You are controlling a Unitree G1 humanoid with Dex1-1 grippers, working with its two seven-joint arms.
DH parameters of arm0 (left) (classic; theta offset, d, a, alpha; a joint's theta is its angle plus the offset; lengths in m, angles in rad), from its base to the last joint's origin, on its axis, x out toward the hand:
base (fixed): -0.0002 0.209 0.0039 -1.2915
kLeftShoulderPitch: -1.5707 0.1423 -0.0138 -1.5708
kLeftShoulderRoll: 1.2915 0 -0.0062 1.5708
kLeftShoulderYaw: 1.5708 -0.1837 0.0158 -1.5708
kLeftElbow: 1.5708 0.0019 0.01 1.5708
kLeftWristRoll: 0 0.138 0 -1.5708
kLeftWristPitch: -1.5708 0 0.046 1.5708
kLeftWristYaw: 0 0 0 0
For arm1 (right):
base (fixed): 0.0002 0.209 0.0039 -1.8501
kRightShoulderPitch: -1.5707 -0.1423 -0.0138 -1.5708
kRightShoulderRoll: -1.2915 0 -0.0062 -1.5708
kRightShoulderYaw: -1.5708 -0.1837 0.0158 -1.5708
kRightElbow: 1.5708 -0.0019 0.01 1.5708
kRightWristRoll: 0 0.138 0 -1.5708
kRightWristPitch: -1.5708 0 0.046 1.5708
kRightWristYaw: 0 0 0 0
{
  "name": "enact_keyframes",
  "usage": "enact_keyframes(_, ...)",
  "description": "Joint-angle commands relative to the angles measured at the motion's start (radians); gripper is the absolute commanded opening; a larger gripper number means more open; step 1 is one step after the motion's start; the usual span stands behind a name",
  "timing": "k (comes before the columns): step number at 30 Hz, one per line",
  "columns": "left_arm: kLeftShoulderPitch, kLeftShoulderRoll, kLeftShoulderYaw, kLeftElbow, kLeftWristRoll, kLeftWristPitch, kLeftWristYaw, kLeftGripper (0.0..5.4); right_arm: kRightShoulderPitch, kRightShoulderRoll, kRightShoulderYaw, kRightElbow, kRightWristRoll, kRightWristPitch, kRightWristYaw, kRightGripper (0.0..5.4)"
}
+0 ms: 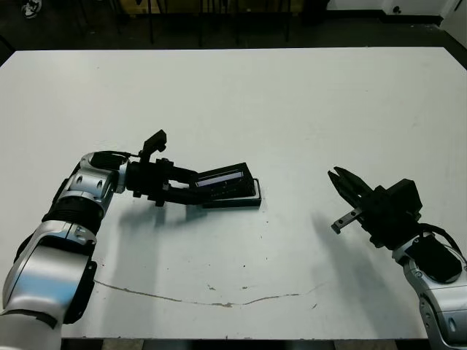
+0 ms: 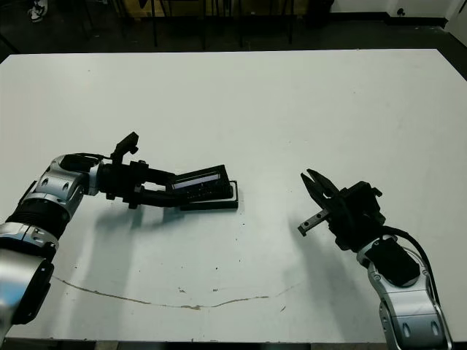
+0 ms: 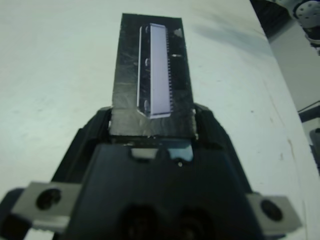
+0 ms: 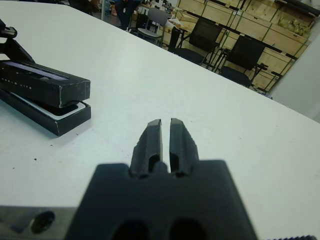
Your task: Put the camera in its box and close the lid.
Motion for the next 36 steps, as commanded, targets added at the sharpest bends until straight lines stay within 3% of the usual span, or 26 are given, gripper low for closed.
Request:
enact_keyframes(1,0.002,0.0,-0.018,-0.001,0.026,-0.001,-0.025,2.69,0.015,-0.008,0.001,0.006,-0.005,0.002,0.001,0.0)
enact_keyframes(22,-0.033,-0.031,-0.054,0.035,0.055,-0.002,-0.079,2.69,0.008,-0.018,0.0,0.016,-0.006,-0.013,0.009,0.0)
enact_keyframes(36,-0.134,-0.079,-0.157,0.155,0.187,-0.034,-0.077,2.69,0.013,-0.034,-0.006,0.012,-0.008,-0.009,0.012,0.0)
